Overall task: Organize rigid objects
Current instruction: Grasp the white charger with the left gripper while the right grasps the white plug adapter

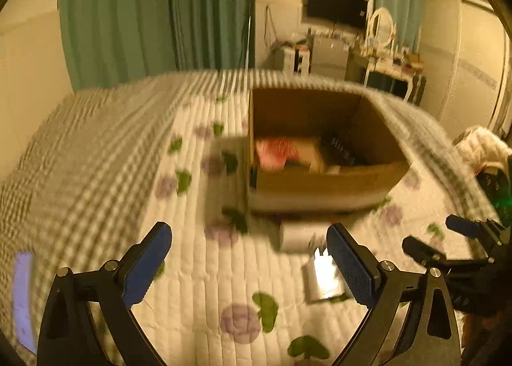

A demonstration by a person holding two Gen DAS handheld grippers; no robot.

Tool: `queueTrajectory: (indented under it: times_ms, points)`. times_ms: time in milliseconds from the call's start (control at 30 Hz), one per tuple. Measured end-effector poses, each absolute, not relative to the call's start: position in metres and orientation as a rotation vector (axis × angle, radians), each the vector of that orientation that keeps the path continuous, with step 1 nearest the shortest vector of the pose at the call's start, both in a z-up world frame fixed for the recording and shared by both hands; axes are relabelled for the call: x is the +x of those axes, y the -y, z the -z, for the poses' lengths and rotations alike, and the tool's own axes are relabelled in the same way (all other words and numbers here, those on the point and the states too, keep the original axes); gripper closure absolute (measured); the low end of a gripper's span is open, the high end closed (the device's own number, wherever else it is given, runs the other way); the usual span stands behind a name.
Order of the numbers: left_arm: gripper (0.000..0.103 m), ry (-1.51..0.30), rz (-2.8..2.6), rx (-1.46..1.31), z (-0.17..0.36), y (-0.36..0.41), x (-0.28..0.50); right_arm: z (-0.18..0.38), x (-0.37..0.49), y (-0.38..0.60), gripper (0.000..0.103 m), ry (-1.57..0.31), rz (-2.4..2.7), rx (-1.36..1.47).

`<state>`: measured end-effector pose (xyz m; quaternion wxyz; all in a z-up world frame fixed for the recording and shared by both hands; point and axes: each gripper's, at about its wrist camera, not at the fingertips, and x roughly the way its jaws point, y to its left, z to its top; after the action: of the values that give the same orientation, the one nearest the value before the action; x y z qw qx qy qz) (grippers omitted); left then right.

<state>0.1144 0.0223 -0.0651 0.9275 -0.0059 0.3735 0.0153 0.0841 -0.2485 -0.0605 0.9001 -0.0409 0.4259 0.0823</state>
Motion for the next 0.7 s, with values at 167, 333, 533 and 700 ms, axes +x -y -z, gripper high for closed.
queueTrajectory:
  times_ms: [167, 333, 533, 700]
  points:
    - [0.004, -0.823, -0.044, -0.021, 0.103, -0.022, 0.117, 0.102, 0.092, 0.239, 0.01, -0.946, -0.192, -0.087]
    - [0.004, -0.858, -0.083, -0.045, 0.125, -0.029, 0.116, 0.115, 0.107, 0.216, 0.01, -0.97, -0.239, -0.096]
    - [0.004, -0.88, -0.121, -0.055, 0.136, -0.038, 0.12, 0.136, 0.128, 0.201, 0.023, -1.013, -0.236, -0.073]
    - [0.004, -0.889, -0.12, -0.049, 0.138, -0.031, 0.123, 0.148, 0.13, 0.211, 0.048, -1.035, -0.282, 0.01]
